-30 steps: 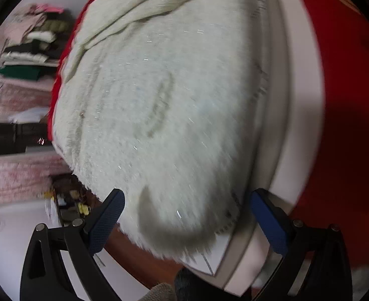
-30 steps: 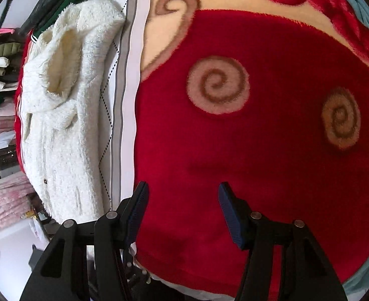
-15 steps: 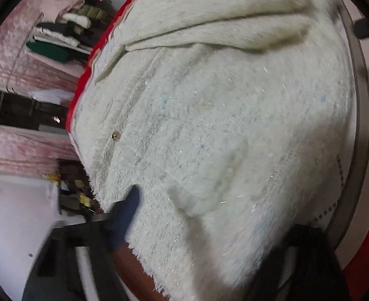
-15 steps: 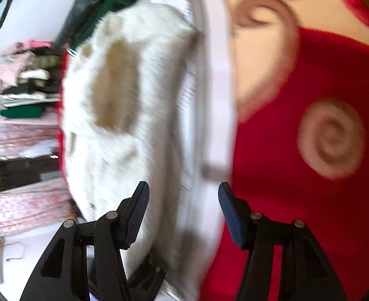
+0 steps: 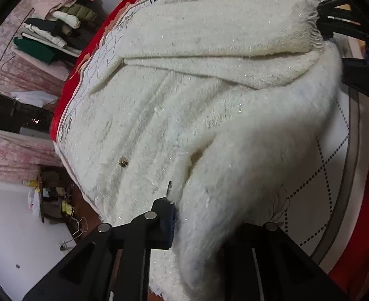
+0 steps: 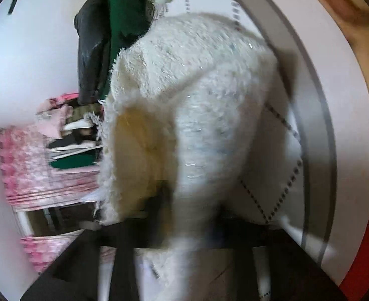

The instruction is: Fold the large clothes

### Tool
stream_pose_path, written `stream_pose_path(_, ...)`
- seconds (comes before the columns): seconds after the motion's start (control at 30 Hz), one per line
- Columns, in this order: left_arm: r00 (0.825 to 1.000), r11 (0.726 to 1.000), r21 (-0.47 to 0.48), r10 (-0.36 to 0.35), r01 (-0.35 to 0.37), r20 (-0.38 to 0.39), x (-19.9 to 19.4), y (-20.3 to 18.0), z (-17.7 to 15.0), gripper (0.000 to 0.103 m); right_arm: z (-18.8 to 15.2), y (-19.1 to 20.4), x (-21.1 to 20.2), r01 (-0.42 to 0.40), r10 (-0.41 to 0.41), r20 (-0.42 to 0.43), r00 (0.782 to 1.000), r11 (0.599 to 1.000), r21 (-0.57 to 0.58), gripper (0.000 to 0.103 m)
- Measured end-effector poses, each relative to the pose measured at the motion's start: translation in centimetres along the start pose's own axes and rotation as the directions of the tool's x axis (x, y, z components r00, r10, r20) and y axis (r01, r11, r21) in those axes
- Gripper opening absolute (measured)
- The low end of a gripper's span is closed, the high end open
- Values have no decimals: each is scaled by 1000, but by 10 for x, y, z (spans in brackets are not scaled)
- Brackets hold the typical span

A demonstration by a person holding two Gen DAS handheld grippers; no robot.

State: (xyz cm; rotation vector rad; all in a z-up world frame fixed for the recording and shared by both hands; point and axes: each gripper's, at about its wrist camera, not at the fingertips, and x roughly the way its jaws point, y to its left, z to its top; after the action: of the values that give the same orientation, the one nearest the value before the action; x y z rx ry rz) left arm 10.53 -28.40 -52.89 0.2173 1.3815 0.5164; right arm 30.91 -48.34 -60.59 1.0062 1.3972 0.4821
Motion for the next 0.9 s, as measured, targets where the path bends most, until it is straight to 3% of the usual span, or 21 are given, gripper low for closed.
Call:
stream_pose_path(0.27, 985, 984, -27, -173, 174, 19, -16, 82, 24, 12, -30, 110, -21, 77, -70, 72, 995, 992, -104, 18)
stream_pose_path(0.47, 941, 939, -60, -337, 339, 30, -7, 187, 59, 12, -53, 227, 8, 245, -225, 116, 968, 948, -205, 18)
stream_pose_path(0.7, 896, 884, -160, -444, 440, 12, 56, 286, 96, 17, -64, 354, 141, 471, -456, 123, 881, 822, -320, 18)
stream_pose_path(0.83, 883, 856, -250, -469, 452, -8, 109, 328, 108, 21, -61, 379, 227, 542, -552, 82, 830, 763, -352, 20)
stream_pose_path(0.9, 863, 824, -322, -503, 466, -38, 140, 349, 108, 26, -53, 376, 274, 548, -587, 5, 809, 752, -367, 29)
